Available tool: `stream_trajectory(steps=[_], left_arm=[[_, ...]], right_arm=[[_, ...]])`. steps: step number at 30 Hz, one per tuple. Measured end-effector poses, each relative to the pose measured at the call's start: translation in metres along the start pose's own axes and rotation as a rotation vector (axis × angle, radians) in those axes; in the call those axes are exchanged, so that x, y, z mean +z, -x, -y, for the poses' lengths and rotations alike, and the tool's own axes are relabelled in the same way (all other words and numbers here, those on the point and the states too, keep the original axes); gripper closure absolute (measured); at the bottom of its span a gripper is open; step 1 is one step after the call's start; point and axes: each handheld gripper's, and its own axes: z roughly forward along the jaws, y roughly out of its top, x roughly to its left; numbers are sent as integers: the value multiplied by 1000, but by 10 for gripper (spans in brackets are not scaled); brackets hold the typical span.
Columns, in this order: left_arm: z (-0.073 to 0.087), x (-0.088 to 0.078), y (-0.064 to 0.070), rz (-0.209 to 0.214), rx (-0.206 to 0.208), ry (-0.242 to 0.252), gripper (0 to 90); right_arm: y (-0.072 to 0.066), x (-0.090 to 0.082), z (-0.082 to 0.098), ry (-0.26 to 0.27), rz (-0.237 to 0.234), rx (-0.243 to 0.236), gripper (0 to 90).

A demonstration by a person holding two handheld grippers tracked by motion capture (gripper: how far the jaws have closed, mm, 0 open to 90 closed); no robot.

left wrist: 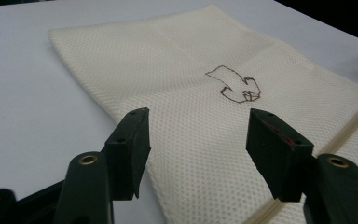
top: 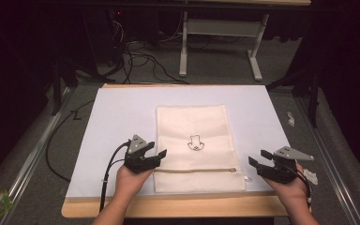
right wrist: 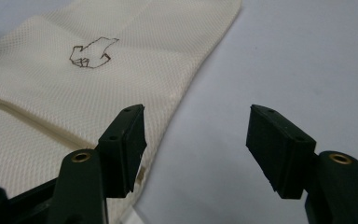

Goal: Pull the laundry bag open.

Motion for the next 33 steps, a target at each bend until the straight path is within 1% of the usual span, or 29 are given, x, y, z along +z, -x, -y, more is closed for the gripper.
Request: stream_trajectory(steps=[2, 3, 4, 5, 6, 7, 8, 10, 11, 12, 13, 14, 15, 16, 17, 18, 20, 23, 25, 26, 29, 31, 33], left_arm=[[-1, 0, 5, 4, 8, 0, 407], [-2, 1, 11, 11, 15, 12, 422], [-2, 1, 11, 11, 15, 12, 417], [-3, 3, 15, 9, 19, 14, 417], [-4, 5, 18, 21, 19, 13, 417], [-5, 8, 22, 32, 22, 9, 414], [-6, 11, 26, 25, 39, 10, 414], [-6, 18, 35, 47, 60, 17, 424], [-6, 21, 39, 56, 73, 9, 424], [-7, 25, 43, 61, 79, 1, 423], [-7, 28, 46, 69, 80, -4, 418], [-7, 31, 49, 79, 80, -11, 419], [-7, 34, 53, 90, 83, -14, 429], [-7, 36, 57, 99, 86, -14, 429], [-7, 38, 61, 105, 92, -14, 453], [-7, 40, 64, 112, 100, -17, 453], [-7, 44, 71, 138, 96, -23, 467], [-6, 52, 81, 172, 97, -57, 473], [-5, 57, 87, 184, 110, -69, 485], [-5, 59, 90, 190, 115, -74, 490], [-5, 65, 98, 211, 115, -83, 497], [-5, 68, 103, 223, 126, -93, 503], [-5, 70, 108, 232, 138, -98, 504]], right_arm=[[2, -7, 6, -2, 5, 10, 374], [4, -10, 11, -3, 16, 3, 392], [4, -10, 11, -3, 16, 3, 392], [7, -9, 12, -1, 6, 4, 414], [7, -9, 12, -1, 6, 4, 414], [8, -7, 11, 6, 8, 14, 411], [8, -7, 11, 6, 8, 14, 411], [9, -3, 12, -4, 10, 7, 401], [8, -2, 12, -8, 9, 7, 401], [7, -1, 12, -11, 7, 0, 400], [6, 0, 12, -17, 4, 2, 405], [6, 1, 12, -15, -3, -10, 421], [2, 3, 12, -21, -12, -24, 443], [2, 3, 12, -21, -12, -24, 443], [-3, 6, 12, -35, -21, -42, 465], [-3, 6, 12, -35, -21, -42, 465], [-6, 10, 12, -44, -41, -59, 484], [-13, 16, 12, -65, -69, -58, 524], [-17, 21, 12, -86, -77, -72, 557], [-19, 24, 12, -103, -82, -70, 572], [-21, 30, 15, -139, -99, -73, 609], [-21, 32, 17, -155, -104, -63, 626], [-19, 33, 18, -159, -118, -55, 638]])
